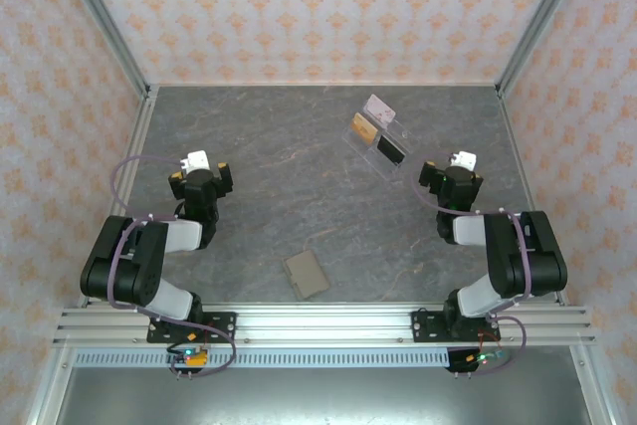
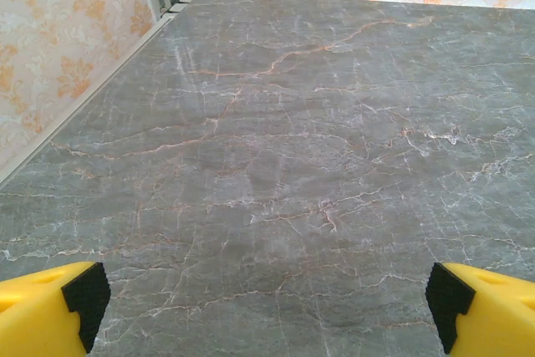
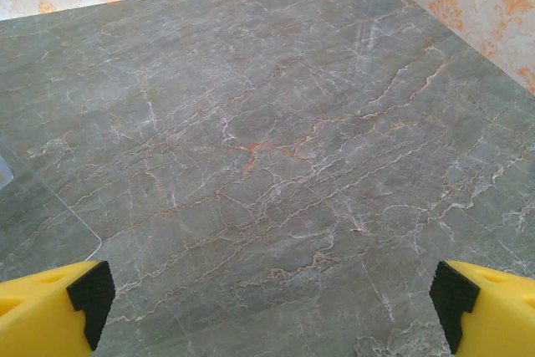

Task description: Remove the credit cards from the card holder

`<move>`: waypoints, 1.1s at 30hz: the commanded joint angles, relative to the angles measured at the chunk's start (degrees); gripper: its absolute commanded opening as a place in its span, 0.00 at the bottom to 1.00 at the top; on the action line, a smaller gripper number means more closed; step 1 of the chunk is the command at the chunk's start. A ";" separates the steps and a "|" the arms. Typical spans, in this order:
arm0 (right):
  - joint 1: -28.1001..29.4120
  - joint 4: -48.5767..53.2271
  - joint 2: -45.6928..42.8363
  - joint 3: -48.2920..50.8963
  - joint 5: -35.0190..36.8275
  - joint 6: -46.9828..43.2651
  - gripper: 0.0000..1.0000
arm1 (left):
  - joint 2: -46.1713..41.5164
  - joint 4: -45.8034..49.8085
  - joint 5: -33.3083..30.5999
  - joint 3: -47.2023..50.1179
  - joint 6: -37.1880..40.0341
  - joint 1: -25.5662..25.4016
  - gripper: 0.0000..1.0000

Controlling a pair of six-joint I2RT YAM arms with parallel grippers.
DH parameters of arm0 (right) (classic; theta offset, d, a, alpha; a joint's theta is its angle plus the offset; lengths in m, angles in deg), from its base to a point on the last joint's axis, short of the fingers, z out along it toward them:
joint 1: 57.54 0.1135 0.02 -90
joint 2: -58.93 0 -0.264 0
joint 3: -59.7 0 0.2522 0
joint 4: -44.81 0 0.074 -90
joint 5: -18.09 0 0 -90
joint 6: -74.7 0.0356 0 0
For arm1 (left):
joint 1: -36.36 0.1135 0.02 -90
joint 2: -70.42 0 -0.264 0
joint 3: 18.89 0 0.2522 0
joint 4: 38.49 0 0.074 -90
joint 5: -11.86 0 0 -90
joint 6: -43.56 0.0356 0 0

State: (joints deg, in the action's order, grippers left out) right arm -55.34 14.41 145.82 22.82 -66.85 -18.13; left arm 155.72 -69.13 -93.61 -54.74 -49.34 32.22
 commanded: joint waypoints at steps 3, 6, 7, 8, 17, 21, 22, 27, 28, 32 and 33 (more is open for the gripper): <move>-0.08 0.19 0.15 -1.01 -0.42 0.41 0.99 | 0.40 -0.38 -1.62 -1.12 1.20 -0.47 1.00; -0.07 0.13 0.20 -0.97 -0.36 0.49 0.99 | 0.40 -0.33 -1.59 -1.12 1.19 -0.52 1.00; -0.09 0.12 0.12 -1.02 -0.38 0.54 0.99 | 0.40 -0.34 -1.60 -1.12 1.16 -0.50 1.00; -0.09 0.08 0.18 -0.97 -0.29 0.51 0.99 | 0.40 -0.33 -1.60 -1.12 1.15 -0.47 1.00; -0.09 0.21 0.19 -1.06 -0.37 0.50 0.99 | 0.40 -0.29 -1.53 -1.20 1.14 -0.43 1.00; -0.09 0.25 0.29 -1.15 -0.41 0.54 0.99 | 0.42 -0.32 -1.50 -1.20 1.17 -0.43 1.00; -0.09 0.27 0.30 -1.16 -0.40 0.55 0.99 | 0.40 -0.33 -1.53 -1.20 1.13 -0.41 1.00; -0.09 0.13 0.10 -0.97 -0.38 0.52 0.99 | 0.40 -0.62 -1.50 -1.03 1.16 -0.43 1.00; -0.09 -0.07 0.08 -0.84 -0.41 0.52 0.99 | 0.31 -0.67 -1.58 -0.95 1.16 -0.42 1.00; -0.05 7.81 -3.55 -3.90 0.31 0.63 0.99 | -1.18 -0.44 -3.67 -0.37 -0.17 -0.14 1.00; -0.01 10.96 -5.03 -5.10 0.94 0.85 0.99 | -1.35 -0.35 -3.63 -0.25 -0.18 -0.23 1.00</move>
State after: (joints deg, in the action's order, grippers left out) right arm -55.34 18.65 144.86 21.51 -66.81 -18.09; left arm 155.69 -69.10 -94.70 -54.74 -49.38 32.22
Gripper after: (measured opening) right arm 0.993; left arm 0.997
